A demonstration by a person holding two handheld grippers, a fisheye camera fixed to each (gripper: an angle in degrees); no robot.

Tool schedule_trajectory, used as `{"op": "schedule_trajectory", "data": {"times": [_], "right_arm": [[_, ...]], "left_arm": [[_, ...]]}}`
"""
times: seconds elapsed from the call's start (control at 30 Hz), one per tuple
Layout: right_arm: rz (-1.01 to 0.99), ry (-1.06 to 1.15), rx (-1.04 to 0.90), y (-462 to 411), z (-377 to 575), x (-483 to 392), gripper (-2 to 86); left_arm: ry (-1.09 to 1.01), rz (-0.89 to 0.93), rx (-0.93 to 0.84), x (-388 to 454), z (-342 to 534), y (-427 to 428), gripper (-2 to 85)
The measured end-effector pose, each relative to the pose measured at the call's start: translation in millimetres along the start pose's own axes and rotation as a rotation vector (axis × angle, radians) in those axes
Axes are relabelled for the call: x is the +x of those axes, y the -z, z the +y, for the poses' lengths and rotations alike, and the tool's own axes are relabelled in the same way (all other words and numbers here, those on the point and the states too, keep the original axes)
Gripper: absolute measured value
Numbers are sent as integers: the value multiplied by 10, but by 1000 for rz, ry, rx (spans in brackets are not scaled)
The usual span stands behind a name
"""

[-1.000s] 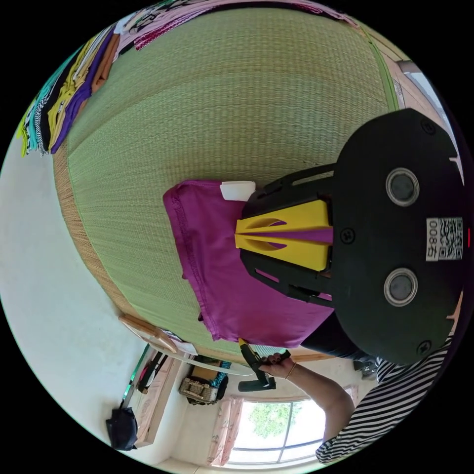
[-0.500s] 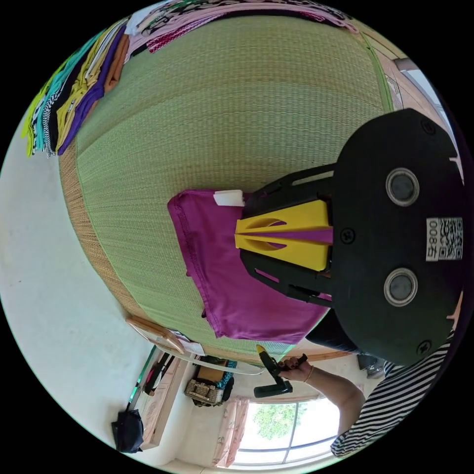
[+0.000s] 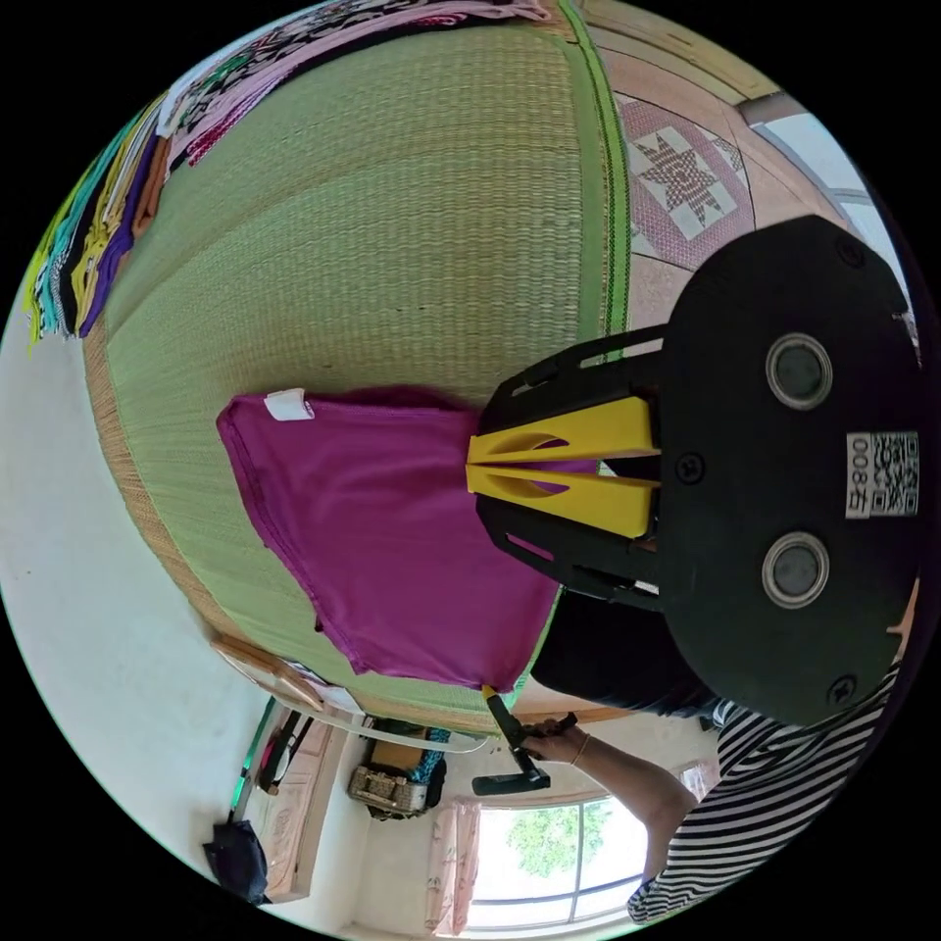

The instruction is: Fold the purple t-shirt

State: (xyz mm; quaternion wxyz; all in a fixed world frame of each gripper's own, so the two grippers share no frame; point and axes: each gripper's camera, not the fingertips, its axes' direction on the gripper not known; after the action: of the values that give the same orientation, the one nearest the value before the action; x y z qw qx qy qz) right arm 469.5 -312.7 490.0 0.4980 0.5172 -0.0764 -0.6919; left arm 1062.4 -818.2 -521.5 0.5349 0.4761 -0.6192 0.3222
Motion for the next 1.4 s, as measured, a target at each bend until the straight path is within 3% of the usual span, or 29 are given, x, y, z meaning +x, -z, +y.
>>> {"op": "schedule_trajectory", "data": {"times": [0.3, 0.4, 0.6, 0.77, 0.87, 1.03, 1.13, 1.4], "right_arm": [[-14, 4, 44, 133, 258, -153, 1], [-17, 13, 57, 221, 416, -196, 1], [52, 13, -38, -45, 676, -154, 1], [5, -19, -11, 11, 752, -67, 0], [14, -3, -43, -41, 801, -37, 0], [19, -26, -1, 73, 925, 52, 1], [-7, -51, -25, -3, 1006, 198, 1], [-90, -121, 77, 179, 1314, 547, 19]], "left_arm": [[10, 41, 58, 205, 281, 215, 0], [8, 25, -7, 294, 331, 83, 0], [5, -14, -28, 388, 427, 67, 0], [13, -12, 25, 526, 472, 160, 0], [19, -21, -67, 580, 473, -11, 1], [26, 7, -10, 704, 521, 67, 1], [11, -17, -85, 788, 540, -75, 2], [-3, 85, 12, 1133, 654, 36, 9]]}}
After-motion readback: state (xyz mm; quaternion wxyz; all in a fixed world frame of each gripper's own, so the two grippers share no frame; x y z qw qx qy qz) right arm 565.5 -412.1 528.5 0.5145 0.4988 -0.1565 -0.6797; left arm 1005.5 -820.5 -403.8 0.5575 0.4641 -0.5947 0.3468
